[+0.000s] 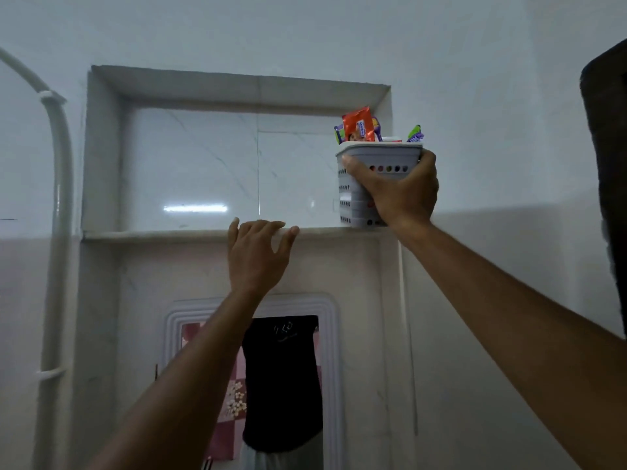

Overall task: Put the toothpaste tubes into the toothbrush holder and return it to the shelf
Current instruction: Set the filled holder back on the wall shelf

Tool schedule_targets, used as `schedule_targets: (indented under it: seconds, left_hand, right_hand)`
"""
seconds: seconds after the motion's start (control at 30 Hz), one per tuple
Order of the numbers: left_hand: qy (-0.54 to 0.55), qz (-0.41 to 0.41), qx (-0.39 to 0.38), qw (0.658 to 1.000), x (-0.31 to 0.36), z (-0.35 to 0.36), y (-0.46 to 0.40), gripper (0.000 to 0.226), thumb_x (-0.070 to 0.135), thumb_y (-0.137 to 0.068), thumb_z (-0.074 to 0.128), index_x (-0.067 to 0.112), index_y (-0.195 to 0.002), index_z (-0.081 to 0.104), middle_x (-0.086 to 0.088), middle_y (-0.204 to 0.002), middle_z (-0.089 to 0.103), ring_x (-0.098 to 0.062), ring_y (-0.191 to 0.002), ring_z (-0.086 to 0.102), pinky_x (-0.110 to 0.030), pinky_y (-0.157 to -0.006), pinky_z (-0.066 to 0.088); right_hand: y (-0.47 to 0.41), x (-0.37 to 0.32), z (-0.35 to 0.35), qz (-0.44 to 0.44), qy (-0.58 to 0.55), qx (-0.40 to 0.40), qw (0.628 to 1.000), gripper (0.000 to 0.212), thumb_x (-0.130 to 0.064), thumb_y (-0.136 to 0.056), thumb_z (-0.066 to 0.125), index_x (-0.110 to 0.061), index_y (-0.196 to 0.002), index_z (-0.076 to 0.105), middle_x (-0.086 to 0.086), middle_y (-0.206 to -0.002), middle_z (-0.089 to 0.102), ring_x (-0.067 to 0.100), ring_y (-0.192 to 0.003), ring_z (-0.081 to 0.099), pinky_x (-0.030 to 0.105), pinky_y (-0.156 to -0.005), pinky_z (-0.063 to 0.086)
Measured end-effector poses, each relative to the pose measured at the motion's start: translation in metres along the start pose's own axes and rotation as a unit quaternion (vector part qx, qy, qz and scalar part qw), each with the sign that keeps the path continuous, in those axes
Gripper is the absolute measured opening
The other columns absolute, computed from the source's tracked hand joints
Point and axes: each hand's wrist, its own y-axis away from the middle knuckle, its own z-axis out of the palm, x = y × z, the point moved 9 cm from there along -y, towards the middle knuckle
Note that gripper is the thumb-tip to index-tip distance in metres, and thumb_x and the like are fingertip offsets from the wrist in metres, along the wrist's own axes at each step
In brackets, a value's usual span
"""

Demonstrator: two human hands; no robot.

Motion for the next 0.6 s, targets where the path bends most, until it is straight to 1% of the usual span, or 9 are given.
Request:
schedule_targets:
  seconds: [0.07, 0.13, 0.23, 0.33, 0.4, 0.47, 0.53, 0.6]
  left_hand:
    - [0.001, 0.002, 0.006, 1.000, -0.001, 0.000, -0.001, 0.053, 0.069, -0.104, 0.049, 0.029, -0.121, 0.079, 0.007, -0.121, 0.078, -0.020, -0.127, 0.063, -0.042, -0.132, 0.019]
    - [0.001, 0.007, -0.001, 1.000, -0.001, 0.001, -0.001, 0.053, 0.069, -0.104, 0.049, 0.029, -0.123, 0.079, 0.006, -0.123, 0.078, -0.021, -0.127, 0.064, -0.043, -0.131, 0.022]
    - [-0.002, 0.010, 0.002, 1.000, -0.001, 0.002, 0.000, 0.053, 0.068, -0.104, 0.050, 0.028, -0.123, 0.079, 0.006, -0.124, 0.077, -0.021, -0.127, 0.064, -0.044, -0.130, 0.023]
    - [-0.005, 0.008, 0.012, 1.000, -0.001, 0.003, 0.000, 0.051, 0.068, -0.104, 0.050, 0.028, -0.119, 0.079, 0.007, -0.122, 0.077, -0.020, -0.126, 0.064, -0.042, -0.131, 0.021]
    - [-0.008, 0.009, 0.021, 1.000, 0.000, 0.003, 0.000, 0.049, 0.067, -0.104, 0.051, 0.028, -0.116, 0.079, 0.008, -0.119, 0.077, -0.020, -0.124, 0.065, -0.042, -0.132, 0.020]
    - [-0.012, 0.011, 0.028, 0.999, -0.001, 0.003, 0.000, 0.049, 0.067, -0.104, 0.051, 0.028, -0.115, 0.079, 0.008, -0.117, 0.077, -0.020, -0.123, 0.065, -0.042, -0.132, 0.020]
    - [-0.014, 0.015, 0.033, 0.999, -0.001, 0.003, 0.001, 0.049, 0.067, -0.104, 0.051, 0.028, -0.115, 0.078, 0.008, -0.116, 0.077, -0.019, -0.122, 0.065, -0.043, -0.132, 0.020]
    - [-0.014, 0.017, 0.031, 0.999, 0.000, 0.004, 0.000, 0.049, 0.067, -0.105, 0.051, 0.028, -0.116, 0.078, 0.008, -0.116, 0.077, -0.019, -0.122, 0.065, -0.043, -0.132, 0.020]
  right_hand:
    - [-0.006, 0.003, 0.012, 0.000, 0.000, 0.009, 1.000, 0.119, -0.091, -0.045, 0.090, -0.026, -0.139, 0.057, -0.011, -0.128, 0.066, 0.019, -0.120, 0.068, 0.038, -0.097, 0.063]
    - [-0.010, 0.010, 0.028, 0.003, 0.000, 0.001, 1.000, 0.121, -0.088, -0.048, 0.091, -0.022, -0.143, 0.055, -0.007, -0.133, 0.066, 0.022, -0.124, 0.067, 0.042, -0.103, 0.062]
    - [-0.009, 0.028, 0.054, 0.007, 0.034, -0.045, 0.998, 0.128, -0.084, -0.056, 0.092, -0.015, -0.153, 0.046, 0.003, -0.146, 0.060, 0.027, -0.136, 0.060, 0.045, -0.113, 0.057]
    - [-0.003, 0.053, 0.076, 0.015, 0.071, -0.099, 0.992, 0.130, -0.076, -0.068, 0.092, -0.013, -0.163, 0.031, 0.006, -0.151, 0.056, 0.030, -0.140, 0.057, 0.050, -0.116, 0.054]
    - [0.002, 0.066, 0.088, 0.018, 0.106, -0.143, 0.984, 0.134, -0.070, -0.077, 0.088, -0.016, -0.173, 0.012, 0.012, -0.161, 0.045, 0.034, -0.147, 0.049, 0.052, -0.121, 0.048]
    - [0.009, 0.076, 0.098, 0.019, 0.151, -0.183, 0.971, 0.138, -0.071, -0.086, 0.082, -0.018, -0.176, -0.008, 0.017, -0.169, 0.029, 0.038, -0.154, 0.037, 0.054, -0.124, 0.041]
    - [0.015, 0.078, 0.101, -0.005, 0.201, -0.201, 0.959, 0.139, -0.075, -0.092, 0.073, -0.013, -0.175, -0.018, 0.021, -0.176, 0.016, 0.041, -0.162, 0.026, 0.057, -0.129, 0.036]
    - [0.020, 0.079, 0.103, -0.031, 0.239, -0.221, 0.945, 0.136, -0.079, -0.097, 0.062, -0.007, -0.173, -0.025, 0.025, -0.181, -0.002, 0.043, -0.169, 0.012, 0.058, -0.134, 0.027]
